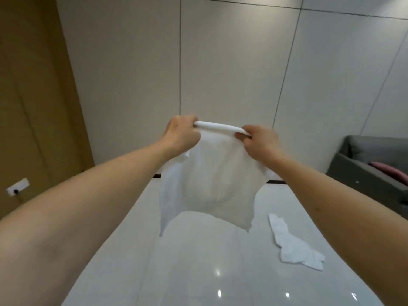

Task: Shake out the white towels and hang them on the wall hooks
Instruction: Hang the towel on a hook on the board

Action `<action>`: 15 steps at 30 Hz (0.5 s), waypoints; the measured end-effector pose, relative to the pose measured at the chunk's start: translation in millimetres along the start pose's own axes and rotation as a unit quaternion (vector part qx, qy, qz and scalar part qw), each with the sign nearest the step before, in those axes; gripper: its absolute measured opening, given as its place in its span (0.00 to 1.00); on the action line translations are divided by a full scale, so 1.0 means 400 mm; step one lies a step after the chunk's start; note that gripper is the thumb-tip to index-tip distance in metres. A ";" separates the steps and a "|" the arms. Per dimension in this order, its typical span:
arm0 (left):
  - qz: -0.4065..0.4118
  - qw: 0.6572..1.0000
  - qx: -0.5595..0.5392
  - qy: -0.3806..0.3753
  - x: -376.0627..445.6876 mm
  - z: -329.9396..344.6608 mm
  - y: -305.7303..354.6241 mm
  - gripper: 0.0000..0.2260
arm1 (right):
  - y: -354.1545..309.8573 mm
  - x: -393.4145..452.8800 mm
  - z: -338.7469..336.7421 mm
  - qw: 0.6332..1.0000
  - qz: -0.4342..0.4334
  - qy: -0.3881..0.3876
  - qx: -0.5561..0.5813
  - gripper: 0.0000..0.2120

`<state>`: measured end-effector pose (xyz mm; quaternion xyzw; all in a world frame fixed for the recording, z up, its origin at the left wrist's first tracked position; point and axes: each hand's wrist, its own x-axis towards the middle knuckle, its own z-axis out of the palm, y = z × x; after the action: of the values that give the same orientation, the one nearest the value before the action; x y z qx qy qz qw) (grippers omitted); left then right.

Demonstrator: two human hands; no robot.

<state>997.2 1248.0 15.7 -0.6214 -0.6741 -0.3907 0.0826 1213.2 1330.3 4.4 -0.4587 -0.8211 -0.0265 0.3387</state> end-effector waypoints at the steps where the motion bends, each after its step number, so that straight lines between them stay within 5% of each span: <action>1: -0.007 1.000 -0.003 0.026 0.002 -0.040 -0.051 0.09 | -0.064 0.033 0.042 1.000 -0.005 0.002 0.017 0.13; 7: -0.077 0.991 -0.012 0.105 0.017 -0.234 -0.332 0.17 | -0.442 0.227 0.289 0.985 -0.031 -0.037 0.167 0.09; 10: -0.113 0.986 -0.013 0.125 0.008 -0.291 -0.483 0.22 | -0.604 0.290 0.436 0.951 -0.044 -0.036 0.304 0.08; 15: -0.197 0.969 0.073 0.131 0.035 -0.365 -0.782 0.18 | -0.860 0.409 0.697 0.882 -0.091 -0.159 0.435 0.08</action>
<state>657.2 1191.1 -9.3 -0.4121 -0.7930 -0.4273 0.1368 742.6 1350.6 -23.2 -0.1872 -0.8310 0.3756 0.3652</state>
